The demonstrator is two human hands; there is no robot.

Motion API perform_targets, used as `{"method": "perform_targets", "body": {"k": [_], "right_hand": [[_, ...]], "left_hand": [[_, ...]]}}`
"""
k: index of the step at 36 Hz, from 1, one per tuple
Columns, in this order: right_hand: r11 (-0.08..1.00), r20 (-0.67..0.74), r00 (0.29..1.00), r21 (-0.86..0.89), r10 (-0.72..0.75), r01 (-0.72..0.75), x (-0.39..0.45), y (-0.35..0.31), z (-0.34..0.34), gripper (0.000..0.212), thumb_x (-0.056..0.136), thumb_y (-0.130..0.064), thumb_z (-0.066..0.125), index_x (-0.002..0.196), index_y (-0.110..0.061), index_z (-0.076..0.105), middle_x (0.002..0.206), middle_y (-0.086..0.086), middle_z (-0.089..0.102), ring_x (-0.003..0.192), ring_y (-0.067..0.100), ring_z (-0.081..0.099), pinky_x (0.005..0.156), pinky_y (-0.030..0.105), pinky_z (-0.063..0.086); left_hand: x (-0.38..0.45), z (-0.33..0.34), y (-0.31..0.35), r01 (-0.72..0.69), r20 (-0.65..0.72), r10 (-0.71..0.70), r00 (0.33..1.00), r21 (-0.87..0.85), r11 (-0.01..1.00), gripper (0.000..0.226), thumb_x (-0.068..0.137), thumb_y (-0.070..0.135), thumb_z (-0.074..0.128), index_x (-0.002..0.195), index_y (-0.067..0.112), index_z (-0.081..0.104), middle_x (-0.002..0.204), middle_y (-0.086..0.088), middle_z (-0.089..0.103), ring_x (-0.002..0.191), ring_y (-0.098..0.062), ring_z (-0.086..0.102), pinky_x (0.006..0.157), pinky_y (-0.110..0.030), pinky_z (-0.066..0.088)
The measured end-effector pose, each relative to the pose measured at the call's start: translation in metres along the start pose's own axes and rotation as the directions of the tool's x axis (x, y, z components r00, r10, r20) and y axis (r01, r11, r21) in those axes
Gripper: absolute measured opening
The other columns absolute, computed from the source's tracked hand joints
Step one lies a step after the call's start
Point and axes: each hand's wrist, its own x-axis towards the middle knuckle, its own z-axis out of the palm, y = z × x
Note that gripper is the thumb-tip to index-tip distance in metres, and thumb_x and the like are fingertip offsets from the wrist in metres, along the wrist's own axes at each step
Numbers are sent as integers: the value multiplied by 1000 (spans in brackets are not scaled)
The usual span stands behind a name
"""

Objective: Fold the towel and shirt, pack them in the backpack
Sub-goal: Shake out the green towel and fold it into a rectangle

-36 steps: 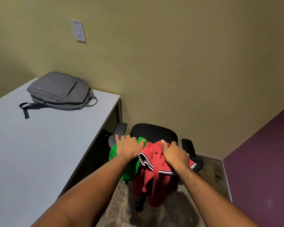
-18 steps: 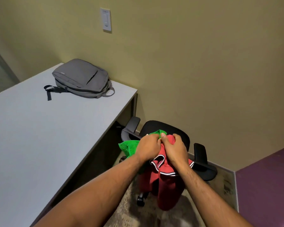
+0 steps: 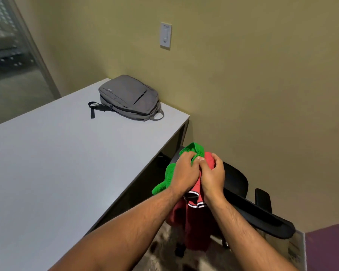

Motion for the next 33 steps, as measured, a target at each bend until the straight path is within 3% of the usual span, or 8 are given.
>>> {"method": "perform_targets", "body": {"k": [2,5,8,12,19,24,29,33], "right_hand": [[999,35,999,17,-32,31,-4,-6,18,66,83,-47,73,143,-26,54,133,-1,61,112,13,65,82,22,51],[995,84,991,25,-99,97,-11,-20,48,59,92,-39,71,146,-26,52,139,0,58,116,14,63,90,26,52],[986,141,976,19,-166,165,-20,-36,80,59,89,-47,68,144,-32,52,139,-4,57,120,13,61,104,41,52],[971,213,948,70,-237,228,-36,-62,124,54,86,-49,63,138,-36,55,135,-8,60,120,10,62,106,44,52],[946,334,885,115,-325,304,-76,-105,198,45,92,-41,60,136,-36,55,129,-12,63,117,11,63,103,46,54],[925,423,823,161,-379,343,-110,-130,251,46,92,-41,59,138,-38,54,131,-13,62,119,10,61,104,47,53],[908,503,756,206,-419,366,-148,-149,301,48,89,-45,57,137,-40,54,133,-14,62,120,10,61,104,47,53],[896,560,700,255,-442,363,-179,-158,337,42,90,-38,57,132,-37,56,131,-12,62,119,10,62,104,45,53]], "left_hand": [[1,-21,0,-4,-52,3,999,-11,1000,17,103,28,51,101,19,66,98,11,58,88,2,54,77,-15,39],[4,-54,-2,0,-147,-2,989,-14,1000,20,103,29,52,110,19,67,102,11,59,89,0,54,78,-20,39],[6,-89,-4,-6,-253,1,967,-20,1000,19,102,30,53,109,20,67,102,10,62,94,-6,57,79,-23,41],[8,-138,-4,-53,-395,39,918,-25,998,16,101,30,55,104,20,67,98,9,63,89,-3,57,74,-13,39],[10,-225,-13,-126,-628,117,769,31,992,19,101,28,55,92,14,64,89,3,60,79,-9,56,67,-22,43],[4,-288,-22,-129,-724,135,676,64,990,15,101,26,56,87,22,57,86,3,59,76,-1,55,63,-9,37],[-6,-349,-40,-106,-821,136,555,93,990,17,100,27,54,84,21,54,84,1,58,73,-12,53,64,-24,40],[-20,-391,-52,-96,-877,150,456,119,988,18,99,26,55,82,22,53,84,-2,59,74,-14,53,64,-20,37]]}}
